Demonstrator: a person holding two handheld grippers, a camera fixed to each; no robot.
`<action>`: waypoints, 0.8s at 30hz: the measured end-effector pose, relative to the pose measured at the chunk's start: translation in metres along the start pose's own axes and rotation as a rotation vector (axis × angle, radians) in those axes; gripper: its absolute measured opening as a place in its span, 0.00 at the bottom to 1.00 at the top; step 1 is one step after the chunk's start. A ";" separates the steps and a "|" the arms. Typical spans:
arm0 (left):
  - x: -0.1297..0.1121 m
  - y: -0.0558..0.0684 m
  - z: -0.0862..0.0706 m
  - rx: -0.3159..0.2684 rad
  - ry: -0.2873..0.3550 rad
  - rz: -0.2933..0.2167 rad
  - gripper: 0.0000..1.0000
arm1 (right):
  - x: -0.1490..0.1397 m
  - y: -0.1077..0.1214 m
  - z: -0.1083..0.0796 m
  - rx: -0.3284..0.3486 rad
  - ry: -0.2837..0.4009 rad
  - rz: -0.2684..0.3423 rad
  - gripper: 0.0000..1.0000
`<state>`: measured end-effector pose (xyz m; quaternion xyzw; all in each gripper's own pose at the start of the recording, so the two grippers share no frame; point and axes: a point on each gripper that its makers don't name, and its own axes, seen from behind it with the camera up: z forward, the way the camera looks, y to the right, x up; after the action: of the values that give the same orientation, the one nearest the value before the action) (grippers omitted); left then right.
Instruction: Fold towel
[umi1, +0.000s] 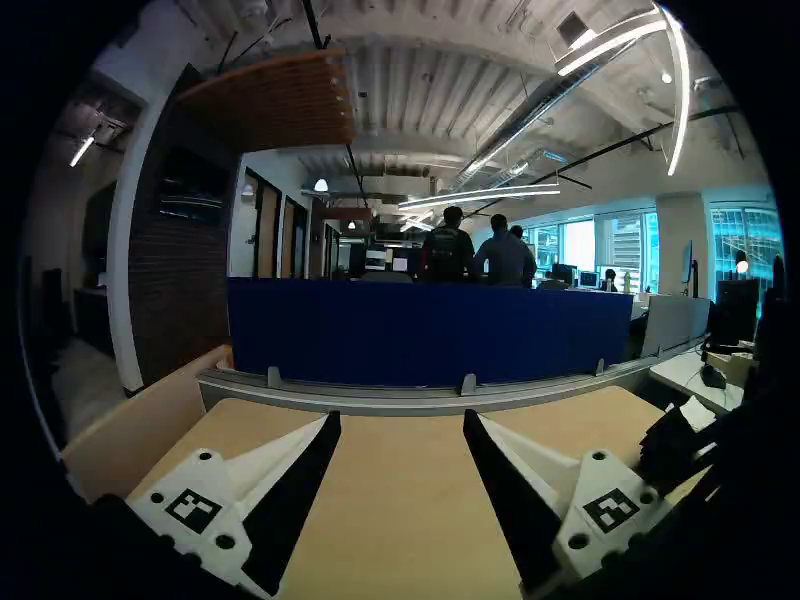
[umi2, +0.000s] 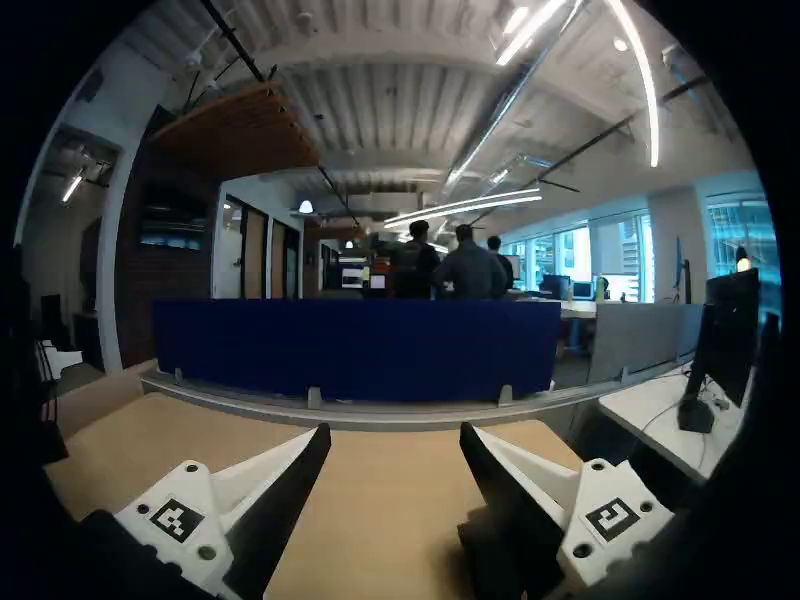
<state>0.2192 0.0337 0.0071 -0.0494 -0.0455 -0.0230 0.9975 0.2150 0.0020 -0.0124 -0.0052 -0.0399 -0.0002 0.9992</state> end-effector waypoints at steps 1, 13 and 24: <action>0.000 -0.001 0.000 0.003 0.004 0.003 0.91 | 0.001 -0.001 0.000 0.000 0.003 0.004 1.00; -0.011 -0.007 -0.002 0.022 0.051 -0.017 0.91 | 0.004 -0.009 0.004 -0.011 0.026 0.052 1.00; -0.062 -0.014 -0.003 0.021 0.058 0.004 0.90 | -0.016 -0.021 0.003 -0.017 0.056 0.009 1.00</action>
<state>0.1569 0.0218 -0.0005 -0.0384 -0.0166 -0.0222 0.9989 0.1989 -0.0189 -0.0103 -0.0140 -0.0119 0.0038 0.9998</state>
